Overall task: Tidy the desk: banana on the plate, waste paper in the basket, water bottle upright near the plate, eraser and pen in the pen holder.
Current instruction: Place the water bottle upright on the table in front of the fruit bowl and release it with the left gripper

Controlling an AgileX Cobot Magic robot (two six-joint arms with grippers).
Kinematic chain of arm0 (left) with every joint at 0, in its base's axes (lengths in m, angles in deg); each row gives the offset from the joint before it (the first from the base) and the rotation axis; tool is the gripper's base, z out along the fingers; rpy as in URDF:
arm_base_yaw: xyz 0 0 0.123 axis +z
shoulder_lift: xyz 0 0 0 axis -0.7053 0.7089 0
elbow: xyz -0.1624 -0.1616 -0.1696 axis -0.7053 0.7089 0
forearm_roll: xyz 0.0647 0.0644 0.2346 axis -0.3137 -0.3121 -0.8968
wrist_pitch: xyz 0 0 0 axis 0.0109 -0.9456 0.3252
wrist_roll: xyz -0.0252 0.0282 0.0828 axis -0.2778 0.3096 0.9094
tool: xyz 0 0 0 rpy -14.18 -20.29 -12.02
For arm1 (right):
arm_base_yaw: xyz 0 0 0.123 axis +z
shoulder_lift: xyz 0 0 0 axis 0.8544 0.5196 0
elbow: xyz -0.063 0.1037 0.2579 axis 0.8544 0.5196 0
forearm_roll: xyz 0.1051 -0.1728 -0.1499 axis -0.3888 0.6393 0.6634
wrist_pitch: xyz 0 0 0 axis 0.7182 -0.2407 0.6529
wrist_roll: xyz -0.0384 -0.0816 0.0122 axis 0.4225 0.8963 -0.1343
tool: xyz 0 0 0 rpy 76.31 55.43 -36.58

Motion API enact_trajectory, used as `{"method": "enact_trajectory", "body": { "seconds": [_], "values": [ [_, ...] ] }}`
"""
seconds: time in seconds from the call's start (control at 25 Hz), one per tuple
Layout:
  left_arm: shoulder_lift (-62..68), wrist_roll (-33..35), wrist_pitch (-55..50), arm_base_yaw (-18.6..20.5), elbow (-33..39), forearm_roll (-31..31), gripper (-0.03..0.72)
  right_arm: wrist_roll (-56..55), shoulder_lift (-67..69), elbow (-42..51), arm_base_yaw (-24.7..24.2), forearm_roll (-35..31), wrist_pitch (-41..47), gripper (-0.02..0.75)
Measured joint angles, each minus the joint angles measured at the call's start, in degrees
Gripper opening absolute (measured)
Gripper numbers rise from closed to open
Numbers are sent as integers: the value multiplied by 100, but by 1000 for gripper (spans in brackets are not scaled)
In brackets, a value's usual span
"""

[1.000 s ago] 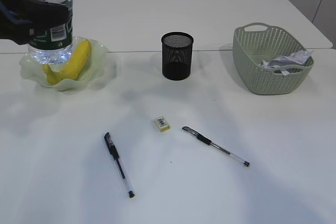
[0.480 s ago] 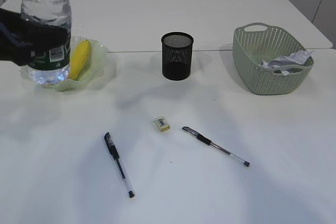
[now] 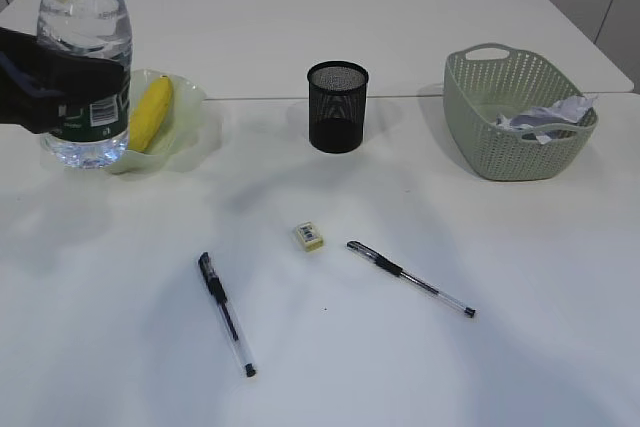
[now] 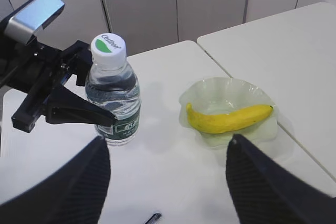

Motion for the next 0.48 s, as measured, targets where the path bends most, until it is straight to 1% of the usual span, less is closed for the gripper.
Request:
{"method": "enact_trajectory", "body": {
  "seconds": [0.32,0.4,0.44,0.48],
  "values": [
    [0,12,233,0,169,15,409,-112,0,0,0,48,54,513],
    [0,26,363,0,175,26,443,-128,0,0,0,48,64,513],
    [0,26,426,0,175,39,419,-151,0,0,0,48,64,513],
    [0,26,452,0,175,51,413,-161,0,0,0,50,65,513]
  ]
}}
